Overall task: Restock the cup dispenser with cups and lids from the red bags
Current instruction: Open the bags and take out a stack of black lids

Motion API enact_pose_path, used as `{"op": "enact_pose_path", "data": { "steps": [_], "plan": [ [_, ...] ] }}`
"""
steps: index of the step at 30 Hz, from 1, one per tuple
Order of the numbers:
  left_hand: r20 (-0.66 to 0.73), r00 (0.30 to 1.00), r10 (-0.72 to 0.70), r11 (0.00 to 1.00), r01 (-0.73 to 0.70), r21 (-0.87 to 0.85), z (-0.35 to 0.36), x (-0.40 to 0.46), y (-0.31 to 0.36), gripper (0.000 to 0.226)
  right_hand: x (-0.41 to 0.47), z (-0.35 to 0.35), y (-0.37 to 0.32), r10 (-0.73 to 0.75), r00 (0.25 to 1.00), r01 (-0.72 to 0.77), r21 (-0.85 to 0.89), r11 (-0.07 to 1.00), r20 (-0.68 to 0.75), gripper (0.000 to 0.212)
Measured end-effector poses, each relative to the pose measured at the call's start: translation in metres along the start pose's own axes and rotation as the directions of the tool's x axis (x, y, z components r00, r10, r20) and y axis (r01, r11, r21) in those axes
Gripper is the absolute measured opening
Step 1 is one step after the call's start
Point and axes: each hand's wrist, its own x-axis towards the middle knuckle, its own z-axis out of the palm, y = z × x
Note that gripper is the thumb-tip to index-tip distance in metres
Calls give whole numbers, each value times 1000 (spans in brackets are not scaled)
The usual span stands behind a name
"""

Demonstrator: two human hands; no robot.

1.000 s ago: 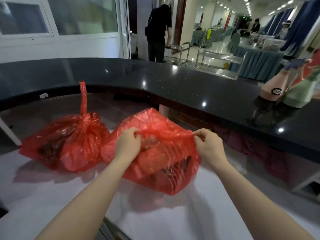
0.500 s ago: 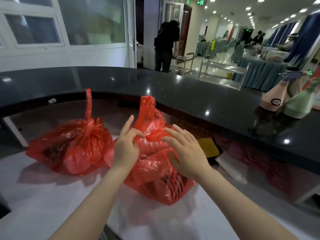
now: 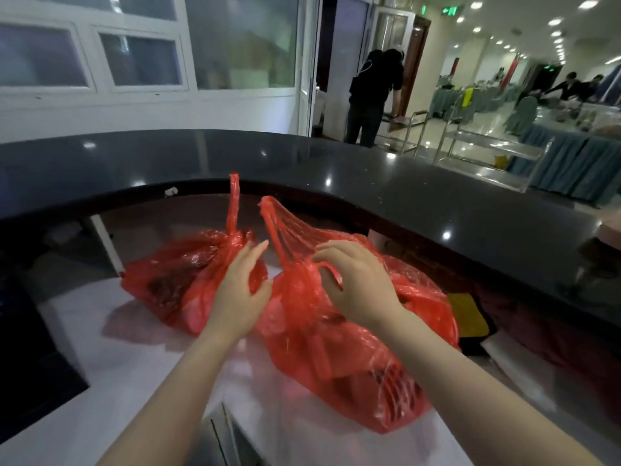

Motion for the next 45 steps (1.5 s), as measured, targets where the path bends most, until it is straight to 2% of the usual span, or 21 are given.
{"op": "enact_pose_path", "data": {
  "steps": [4,9,11,12,14,16,18,19,23,26,27,29,30,32,36,38,45],
  "plan": [
    [-94,989,-113,988,102,-116,-41,26,-35,57,47,40,-22,11,1000,-13,75,997,23,27],
    [-145,967,-208,978,210,2,-84,59,-82,44,98,88,-32,40,999,-40,40,998,1,17],
    [-139,969,-202,977,209,40,-92,71,-95,39,115,107,-33,66,996,-65,-9,998,53,14],
    [-130,971,-201,976,210,55,-94,77,-100,38,122,117,-33,85,989,-79,-58,995,122,15],
    [-97,973,-210,974,216,66,-94,89,-108,37,132,137,-29,171,933,-114,-192,975,316,21],
    [-24,979,-201,974,202,106,-90,98,-113,37,135,155,-26,293,829,-145,-323,935,476,29],
    [56,984,-169,974,158,162,-81,106,-118,43,134,170,-20,364,757,-174,-369,913,543,47],
    [98,982,-162,973,143,181,-78,110,-120,49,133,177,-17,372,745,-188,-361,913,554,55],
    [269,948,-171,944,79,320,-66,122,-134,72,130,196,-11,290,791,-198,-223,955,539,70],
    [291,930,-224,931,116,346,-57,122,-147,80,127,207,-12,241,814,-188,-152,970,529,77],
    [277,931,-239,934,142,328,-55,121,-151,76,126,209,-12,256,818,-213,-143,967,515,78],
    [218,942,-254,942,190,277,-53,118,-155,52,124,212,-13,311,821,-273,-150,950,479,74],
    [181,950,-255,942,202,267,-54,116,-155,39,124,213,-12,333,822,-293,-159,943,462,70],
    [104,961,-257,939,224,261,-58,113,-154,28,123,210,-10,351,826,-304,-176,936,441,59],
    [-20,956,-293,935,291,201,-71,109,-158,27,120,196,-2,354,843,-290,-213,933,405,29],
    [-86,951,-295,933,307,187,-80,109,-163,29,119,188,4,375,854,-301,-245,921,361,21],
    [-248,917,-312,924,353,145,-96,111,-164,30,123,168,11,459,861,-353,-394,849,218,34]
  ]
}}
